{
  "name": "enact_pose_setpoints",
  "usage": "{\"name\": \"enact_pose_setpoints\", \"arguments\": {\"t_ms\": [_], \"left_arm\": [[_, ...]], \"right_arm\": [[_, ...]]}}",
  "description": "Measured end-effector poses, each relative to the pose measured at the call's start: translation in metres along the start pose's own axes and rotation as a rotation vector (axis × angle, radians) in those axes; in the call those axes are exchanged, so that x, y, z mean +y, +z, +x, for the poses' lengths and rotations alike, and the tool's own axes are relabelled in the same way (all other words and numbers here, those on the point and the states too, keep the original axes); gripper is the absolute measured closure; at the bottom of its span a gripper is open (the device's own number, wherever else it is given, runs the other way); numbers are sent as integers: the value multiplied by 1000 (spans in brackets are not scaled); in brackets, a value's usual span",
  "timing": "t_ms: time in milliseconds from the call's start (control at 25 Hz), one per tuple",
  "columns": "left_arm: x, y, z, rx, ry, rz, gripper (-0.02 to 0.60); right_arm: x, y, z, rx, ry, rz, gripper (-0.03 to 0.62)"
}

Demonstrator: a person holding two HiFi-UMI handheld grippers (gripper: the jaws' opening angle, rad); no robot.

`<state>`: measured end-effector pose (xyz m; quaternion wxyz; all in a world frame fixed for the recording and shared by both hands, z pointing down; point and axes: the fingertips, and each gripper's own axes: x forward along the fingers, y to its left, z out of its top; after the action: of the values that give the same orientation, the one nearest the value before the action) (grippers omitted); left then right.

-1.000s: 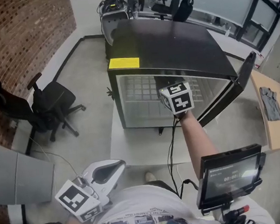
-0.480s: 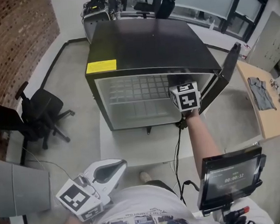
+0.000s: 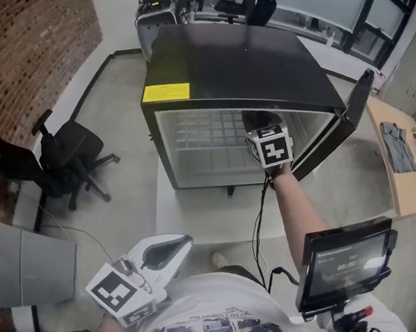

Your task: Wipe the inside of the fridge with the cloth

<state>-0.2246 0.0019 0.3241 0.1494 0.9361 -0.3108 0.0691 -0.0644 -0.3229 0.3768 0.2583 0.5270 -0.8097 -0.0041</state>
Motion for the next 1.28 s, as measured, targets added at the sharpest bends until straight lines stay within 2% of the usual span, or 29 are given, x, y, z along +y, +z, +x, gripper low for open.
{"name": "enact_pose_setpoints", "arguments": {"t_ms": [360,600,840,1040,1280], "left_arm": [[10,-6,-25,7,95,-11,574],[11,-10,-43,-23,129,-1,574],[13,-14,-57,-20,151,5,574],[14,-14,-59,-23,147,-16,574],[6,-11,-44,-15,78,1,574]], "right_arm": [[82,34,26,-49,140,-51,514],[129,54,37,-79,224,-27,514],[163,73,37,-130,307,-2,514],[162,80,25,-185,324,31,514],[108,76,-3,-211,207,24,514]]}}
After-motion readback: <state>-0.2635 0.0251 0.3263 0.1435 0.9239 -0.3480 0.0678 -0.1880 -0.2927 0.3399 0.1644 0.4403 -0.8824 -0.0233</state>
